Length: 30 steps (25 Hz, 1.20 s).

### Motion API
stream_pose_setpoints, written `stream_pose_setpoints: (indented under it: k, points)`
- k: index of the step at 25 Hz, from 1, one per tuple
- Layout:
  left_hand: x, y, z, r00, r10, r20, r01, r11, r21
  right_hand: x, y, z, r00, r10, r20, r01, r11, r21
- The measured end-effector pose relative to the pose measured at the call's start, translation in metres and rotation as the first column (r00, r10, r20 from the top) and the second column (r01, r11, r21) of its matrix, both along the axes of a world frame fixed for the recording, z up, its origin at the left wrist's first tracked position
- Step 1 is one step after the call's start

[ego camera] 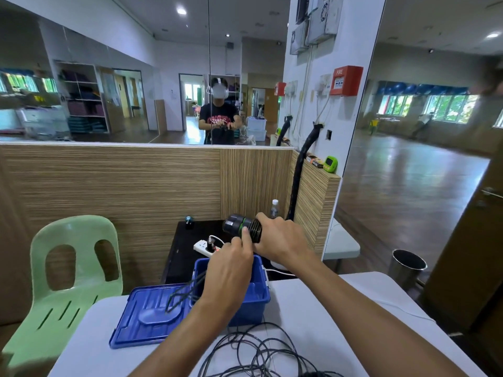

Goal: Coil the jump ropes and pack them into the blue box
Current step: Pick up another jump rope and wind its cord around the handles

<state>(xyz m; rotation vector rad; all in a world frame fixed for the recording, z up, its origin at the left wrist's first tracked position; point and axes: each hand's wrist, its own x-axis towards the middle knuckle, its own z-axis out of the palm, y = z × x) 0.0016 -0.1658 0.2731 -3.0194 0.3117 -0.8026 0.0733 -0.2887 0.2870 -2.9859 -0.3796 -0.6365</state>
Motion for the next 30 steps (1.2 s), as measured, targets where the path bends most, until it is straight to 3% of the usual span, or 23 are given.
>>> stream_pose_setpoints:
  k: [2, 4, 6, 9, 11, 12, 14, 15, 17, 19, 22, 25, 28, 30]
  points:
    - [0.004, 0.003, -0.018, 0.991, -0.055, 0.125, 0.071, 0.99, -0.124, 0.001, 0.002, -0.001, 1.0, -0.007, -0.008, 0.008, 1.0, 0.014]
    - [0.008, 0.006, -0.034, 0.974, -0.12, 0.193, 0.187, 0.905, -0.383, 0.002, -0.001, 0.0, 1.0, -0.005, -0.026, 0.005, 1.0, 0.014]
    - [0.009, 0.007, -0.04, 0.972, -0.132, 0.195, 0.233, 0.653, -0.721, 0.001, -0.001, -0.002, 0.999, -0.004, -0.033, 0.005, 1.0, 0.016]
    - [0.009, 0.005, -0.041, 0.976, -0.214, 0.028, 0.085, 0.26, -0.962, 0.002, 0.001, -0.001, 1.0, -0.01, -0.016, 0.011, 1.0, 0.024]
    - [0.013, 0.01, -0.037, 0.91, -0.402, -0.099, -0.141, -0.078, -0.987, 0.005, -0.001, 0.0, 1.0, -0.006, -0.022, 0.007, 0.999, 0.038]
    - [0.016, 0.015, -0.035, 0.84, -0.529, -0.124, -0.268, -0.206, -0.941, 0.006, -0.003, 0.0, 0.999, -0.001, -0.035, 0.002, 1.0, 0.029]
    - [0.02, 0.022, -0.035, 0.693, -0.713, -0.111, -0.432, -0.286, -0.855, 0.006, -0.007, -0.001, 0.998, 0.012, -0.054, -0.012, 1.0, 0.002]
    - [0.02, 0.024, -0.036, 0.654, -0.75, -0.098, -0.438, -0.271, -0.857, 0.004, -0.008, -0.002, 0.998, 0.022, -0.055, -0.023, 1.0, -0.005]
    - [0.02, 0.024, -0.039, 0.668, -0.74, -0.078, -0.309, -0.181, -0.934, 0.004, -0.01, -0.004, 0.998, 0.046, -0.051, -0.047, 0.999, -0.009]
    - [0.015, 0.022, -0.044, 0.714, -0.697, -0.059, -0.086, -0.003, -0.996, 0.007, -0.011, -0.002, 0.996, 0.058, -0.065, -0.058, 0.998, 0.005]
    - [0.017, 0.021, -0.056, 0.801, -0.597, -0.049, 0.163, 0.297, -0.941, 0.009, -0.011, 0.0, 0.993, 0.088, -0.083, -0.086, 0.996, 0.026]
    - [0.031, 0.028, -0.074, 0.834, -0.538, -0.124, 0.201, 0.505, -0.84, 0.006, -0.011, 0.003, 0.981, 0.152, -0.118, -0.148, 0.988, 0.038]
    - [0.045, 0.04, -0.086, 0.836, -0.488, -0.251, 0.11, 0.597, -0.795, 0.0, -0.01, 0.01, 0.935, 0.284, -0.212, -0.267, 0.958, 0.105]
    - [0.056, 0.05, -0.083, 0.834, -0.513, -0.205, 0.237, 0.667, -0.706, -0.004, -0.008, 0.013, 0.882, 0.392, -0.262, -0.368, 0.92, 0.136]
